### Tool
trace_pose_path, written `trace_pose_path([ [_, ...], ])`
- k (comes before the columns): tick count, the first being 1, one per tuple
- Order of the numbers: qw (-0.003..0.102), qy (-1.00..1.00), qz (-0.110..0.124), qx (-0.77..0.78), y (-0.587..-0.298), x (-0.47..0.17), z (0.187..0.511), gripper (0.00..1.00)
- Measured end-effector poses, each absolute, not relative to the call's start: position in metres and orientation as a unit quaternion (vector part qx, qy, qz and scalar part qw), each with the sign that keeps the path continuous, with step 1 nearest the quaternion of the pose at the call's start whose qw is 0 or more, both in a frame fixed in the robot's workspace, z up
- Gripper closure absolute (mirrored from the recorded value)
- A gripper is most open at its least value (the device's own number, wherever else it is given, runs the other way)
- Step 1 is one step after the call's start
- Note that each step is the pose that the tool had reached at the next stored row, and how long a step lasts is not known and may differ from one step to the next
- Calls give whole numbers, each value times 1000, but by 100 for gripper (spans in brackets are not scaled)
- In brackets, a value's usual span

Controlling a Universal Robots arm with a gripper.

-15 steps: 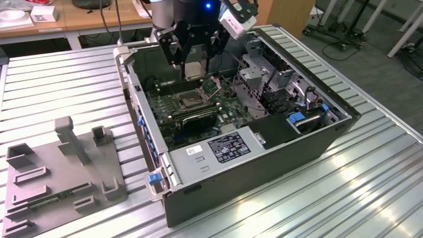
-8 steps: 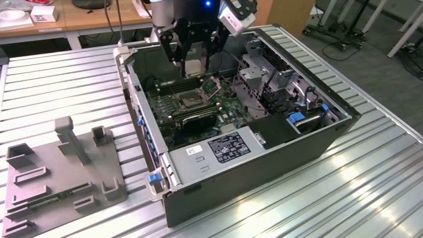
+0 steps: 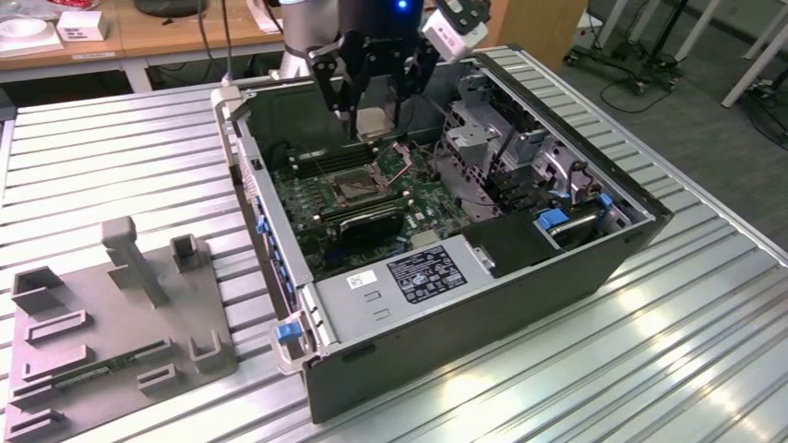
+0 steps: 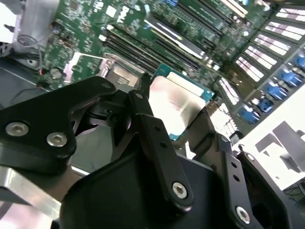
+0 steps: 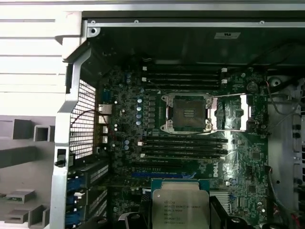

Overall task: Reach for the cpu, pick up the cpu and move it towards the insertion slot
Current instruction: 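Pick up the cpu and move it towards the insertion slot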

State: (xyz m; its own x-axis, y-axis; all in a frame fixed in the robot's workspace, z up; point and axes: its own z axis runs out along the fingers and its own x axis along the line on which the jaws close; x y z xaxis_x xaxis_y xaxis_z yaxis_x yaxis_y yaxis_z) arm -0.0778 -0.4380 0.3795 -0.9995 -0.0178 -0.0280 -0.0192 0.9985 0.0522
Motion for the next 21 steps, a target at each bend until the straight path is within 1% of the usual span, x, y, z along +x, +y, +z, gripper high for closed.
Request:
trace_pose_path([
  [6, 14, 1000, 26, -9, -437, -60, 379, 45],
  [14, 14, 1000, 26, -9, -434, -51, 379, 45],
  [21, 14, 1000, 26, -9, -424, -47, 379, 45],
])
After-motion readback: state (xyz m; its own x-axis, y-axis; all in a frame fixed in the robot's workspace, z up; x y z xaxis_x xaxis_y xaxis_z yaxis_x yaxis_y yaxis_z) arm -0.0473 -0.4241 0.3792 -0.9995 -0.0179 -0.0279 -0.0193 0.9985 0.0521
